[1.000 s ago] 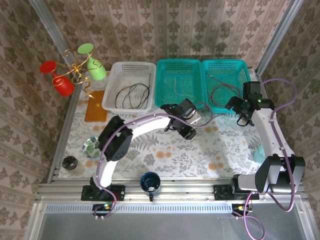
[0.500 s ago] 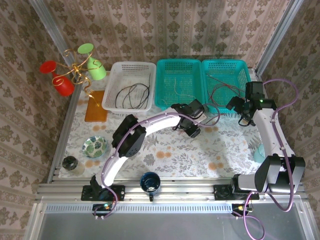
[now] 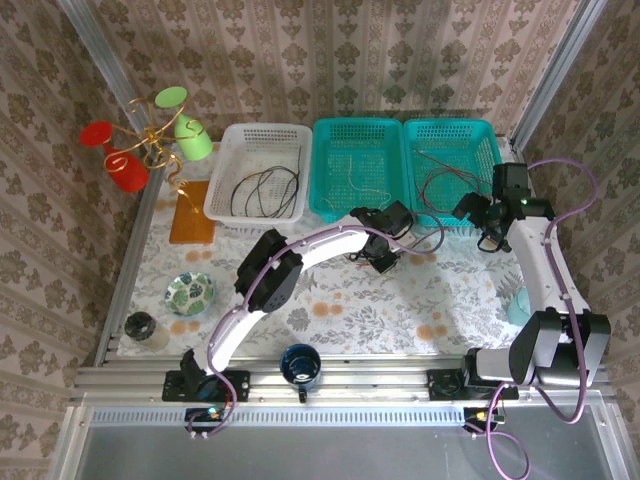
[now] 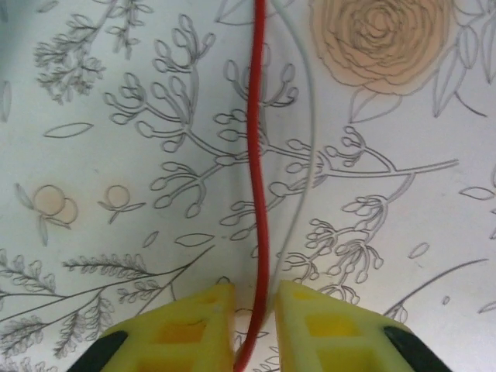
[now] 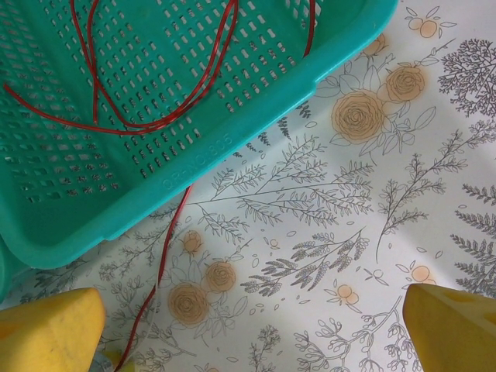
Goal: Untangle the cables
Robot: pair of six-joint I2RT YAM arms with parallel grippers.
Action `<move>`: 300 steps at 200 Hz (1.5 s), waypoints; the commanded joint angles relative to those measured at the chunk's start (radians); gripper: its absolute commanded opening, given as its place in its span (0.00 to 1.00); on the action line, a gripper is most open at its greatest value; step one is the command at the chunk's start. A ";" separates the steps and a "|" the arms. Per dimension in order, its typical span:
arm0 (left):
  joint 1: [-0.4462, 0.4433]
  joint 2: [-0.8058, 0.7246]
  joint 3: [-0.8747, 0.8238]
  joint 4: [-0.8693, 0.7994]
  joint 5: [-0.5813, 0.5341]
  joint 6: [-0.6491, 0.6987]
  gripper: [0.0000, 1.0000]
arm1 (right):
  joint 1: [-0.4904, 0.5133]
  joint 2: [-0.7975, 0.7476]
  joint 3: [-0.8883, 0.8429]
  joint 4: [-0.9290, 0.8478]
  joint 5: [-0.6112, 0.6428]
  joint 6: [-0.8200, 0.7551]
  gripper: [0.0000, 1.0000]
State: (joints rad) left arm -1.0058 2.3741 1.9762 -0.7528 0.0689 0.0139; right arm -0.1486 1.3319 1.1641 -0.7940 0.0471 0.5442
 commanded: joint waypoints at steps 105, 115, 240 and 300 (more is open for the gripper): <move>-0.031 -0.318 -0.274 0.033 0.115 0.030 0.00 | -0.009 -0.196 -0.078 0.110 -0.210 0.054 0.99; -0.020 -0.358 -0.293 0.043 0.123 0.022 0.00 | -0.009 -0.208 -0.070 0.115 -0.221 0.081 0.98; 0.119 -0.700 -0.498 0.310 0.308 -0.126 0.00 | 0.021 -0.138 -0.006 0.366 -0.503 0.431 0.83; 0.123 -0.734 -0.552 0.378 0.329 -0.172 0.00 | 0.119 -0.019 -0.012 0.488 -0.509 0.501 0.79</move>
State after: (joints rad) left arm -0.8845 1.6909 1.4437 -0.4244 0.3695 -0.1219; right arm -0.0605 1.2636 1.1500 -0.3763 -0.4419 0.9997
